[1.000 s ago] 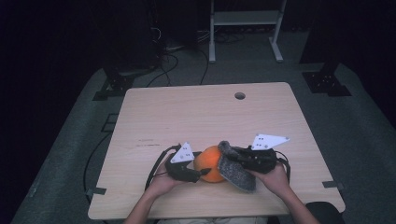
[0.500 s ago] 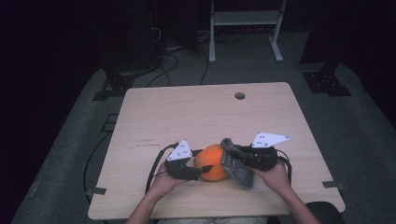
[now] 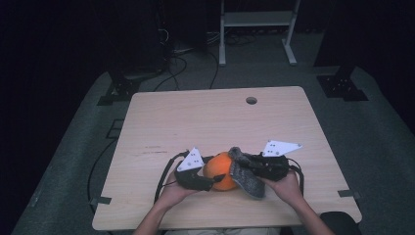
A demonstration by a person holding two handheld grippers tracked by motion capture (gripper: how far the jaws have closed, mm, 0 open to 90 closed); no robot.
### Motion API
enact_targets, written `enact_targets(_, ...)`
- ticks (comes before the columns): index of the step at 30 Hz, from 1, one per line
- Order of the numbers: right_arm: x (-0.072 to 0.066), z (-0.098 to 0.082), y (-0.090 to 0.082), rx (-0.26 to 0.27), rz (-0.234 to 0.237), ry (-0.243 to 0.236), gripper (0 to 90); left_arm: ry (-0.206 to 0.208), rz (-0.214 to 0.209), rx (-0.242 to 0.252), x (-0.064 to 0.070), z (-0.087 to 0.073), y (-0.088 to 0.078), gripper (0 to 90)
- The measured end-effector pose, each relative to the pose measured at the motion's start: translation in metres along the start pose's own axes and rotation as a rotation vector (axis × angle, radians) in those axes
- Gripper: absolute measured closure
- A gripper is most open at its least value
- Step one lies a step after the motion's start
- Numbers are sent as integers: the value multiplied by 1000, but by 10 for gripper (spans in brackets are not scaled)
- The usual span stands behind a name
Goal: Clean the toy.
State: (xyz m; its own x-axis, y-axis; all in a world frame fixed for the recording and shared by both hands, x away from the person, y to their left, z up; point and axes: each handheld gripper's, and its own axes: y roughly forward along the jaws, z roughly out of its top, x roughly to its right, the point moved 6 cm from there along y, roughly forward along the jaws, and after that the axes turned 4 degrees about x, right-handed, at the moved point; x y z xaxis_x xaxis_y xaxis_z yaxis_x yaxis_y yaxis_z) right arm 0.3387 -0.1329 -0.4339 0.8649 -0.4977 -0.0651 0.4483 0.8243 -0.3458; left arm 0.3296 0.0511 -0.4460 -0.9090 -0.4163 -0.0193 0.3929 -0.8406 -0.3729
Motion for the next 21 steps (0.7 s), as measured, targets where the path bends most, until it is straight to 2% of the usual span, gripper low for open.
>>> enact_targets(2,0,-1,0,-7,-10,-11,771,-10,-12,11,-2,0,-1,180)
enact_targets(4,2,-2,-1,-6,-12,-1,771,-27,-2,-18,-7,-6,1,125)
enact_targets(6,5,-3,-1,-2,-9,11,771,-75,-31,-44,-9,-13,6,88)
enact_targets(7,5,-3,-1,-2,-7,19,771,-94,-37,-39,-10,-16,7,91)
enact_targets(8,5,-3,0,-5,-9,22,771,-99,-38,-33,-11,-16,7,131)
enact_targets(11,-1,2,1,18,-10,11,773,-72,4,-35,-11,-13,4,266)
enact_targets(13,-11,11,0,63,38,14,773,-58,17,-44,-8,-10,6,315)
enact_targets(15,-23,18,4,70,57,-38,773,-26,17,-40,-3,-6,7,339)
enact_targets(16,-26,18,6,62,52,-56,773,-22,15,-36,-2,-4,6,351)
enact_targets(17,-25,16,7,57,43,-60,774,-28,8,-23,-1,-2,3,359)
enact_targets(19,-14,12,3,54,29,-24,775,-37,8,2,-2,2,-2,362)
enact_targets(21,-2,6,1,31,-14,-1,775,-32,7,1,-2,5,-6,359)
